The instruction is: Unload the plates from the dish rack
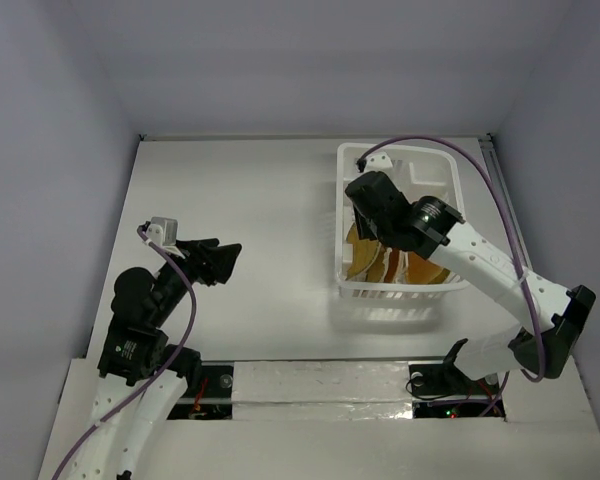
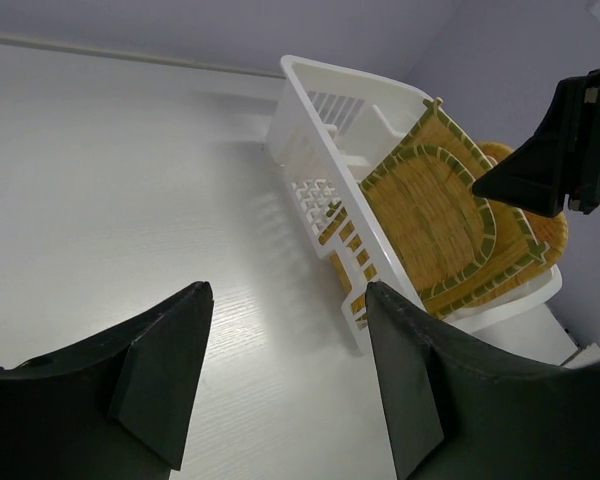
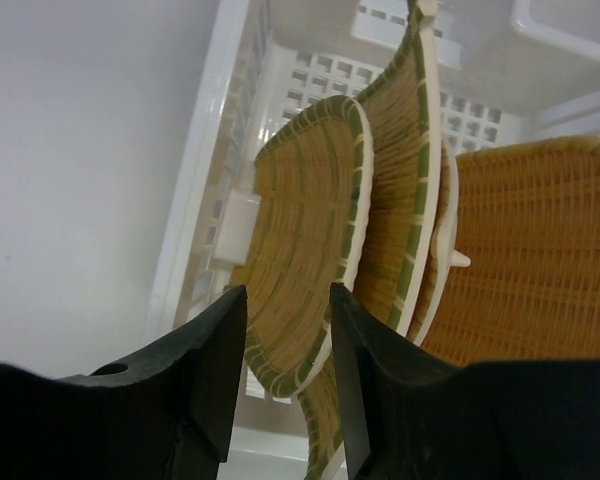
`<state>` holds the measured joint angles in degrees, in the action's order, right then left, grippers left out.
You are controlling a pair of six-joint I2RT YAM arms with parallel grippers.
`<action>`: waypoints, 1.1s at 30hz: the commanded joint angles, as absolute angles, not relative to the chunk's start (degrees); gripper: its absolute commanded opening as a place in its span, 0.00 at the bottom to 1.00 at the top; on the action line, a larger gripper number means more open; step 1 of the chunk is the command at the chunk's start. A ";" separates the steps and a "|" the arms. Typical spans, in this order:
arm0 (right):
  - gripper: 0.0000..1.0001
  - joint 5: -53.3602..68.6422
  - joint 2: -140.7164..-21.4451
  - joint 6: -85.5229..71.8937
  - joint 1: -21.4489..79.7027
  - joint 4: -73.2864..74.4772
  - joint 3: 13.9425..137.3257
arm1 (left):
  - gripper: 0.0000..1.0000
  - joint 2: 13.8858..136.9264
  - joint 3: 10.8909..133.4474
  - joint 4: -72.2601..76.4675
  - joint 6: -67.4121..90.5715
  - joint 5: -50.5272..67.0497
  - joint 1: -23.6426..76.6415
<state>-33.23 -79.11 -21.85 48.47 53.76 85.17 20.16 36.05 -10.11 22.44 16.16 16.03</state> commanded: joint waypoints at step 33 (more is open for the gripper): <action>0.11 -45.88 -89.21 -20.13 45.62 57.83 90.43 | 0.62 18.63 37.27 -7.47 22.24 17.93 16.87</action>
